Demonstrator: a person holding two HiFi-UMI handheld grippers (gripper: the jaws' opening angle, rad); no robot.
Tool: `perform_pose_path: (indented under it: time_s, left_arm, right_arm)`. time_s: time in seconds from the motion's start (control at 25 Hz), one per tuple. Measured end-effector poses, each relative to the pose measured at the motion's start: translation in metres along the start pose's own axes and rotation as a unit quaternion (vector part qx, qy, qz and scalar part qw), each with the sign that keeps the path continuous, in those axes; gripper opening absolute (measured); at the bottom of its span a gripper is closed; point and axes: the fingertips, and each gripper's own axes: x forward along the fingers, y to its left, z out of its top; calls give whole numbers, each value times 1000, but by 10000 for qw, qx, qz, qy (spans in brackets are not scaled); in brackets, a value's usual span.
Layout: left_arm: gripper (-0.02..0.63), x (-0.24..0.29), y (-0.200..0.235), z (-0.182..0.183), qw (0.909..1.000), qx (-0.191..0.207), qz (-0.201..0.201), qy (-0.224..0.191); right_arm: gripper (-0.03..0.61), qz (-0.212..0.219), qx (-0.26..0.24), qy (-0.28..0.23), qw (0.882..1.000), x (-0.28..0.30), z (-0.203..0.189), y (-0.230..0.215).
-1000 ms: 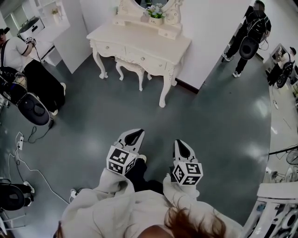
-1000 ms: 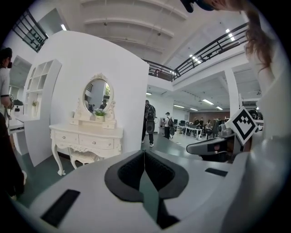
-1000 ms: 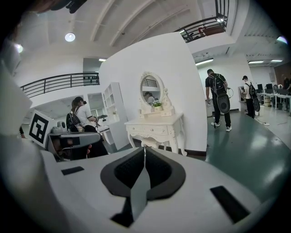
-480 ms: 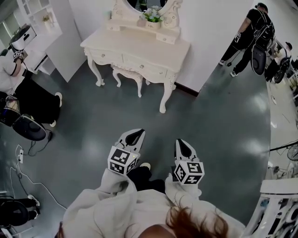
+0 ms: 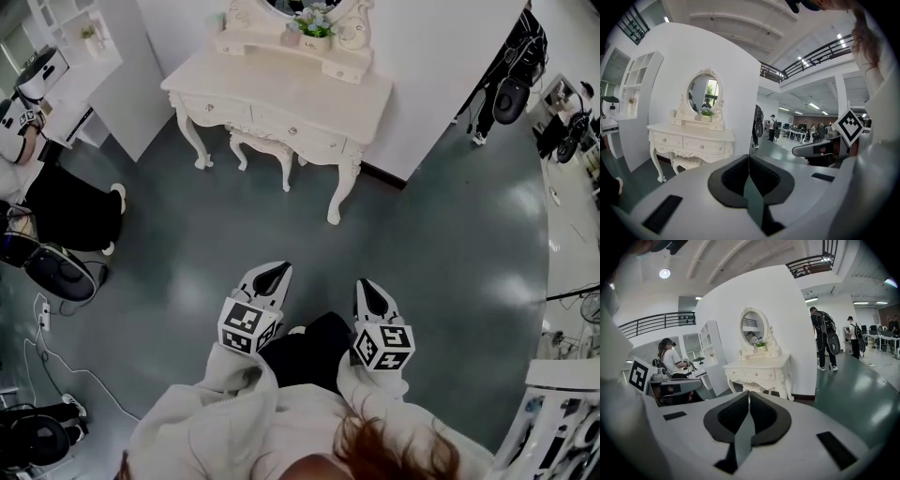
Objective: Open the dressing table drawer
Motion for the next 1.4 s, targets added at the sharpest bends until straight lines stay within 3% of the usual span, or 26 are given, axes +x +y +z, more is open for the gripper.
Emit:
perform_pose_path:
  time_s: [0.32, 0.64, 1.4]
  left_arm:
    - [19, 11, 16, -4, 9999, -102, 117, 21]
    - [19, 41, 46, 20, 9996, 17, 276, -77]
    - [19, 147, 109, 60, 9991, -106, 412, -45]
  right_arm:
    - [37, -10, 5, 43, 10000, 18, 3, -10]
    - [37, 159, -105, -22, 9998, 63, 33, -19]
    - [37, 339, -242, 241, 9988, 173, 91, -69]
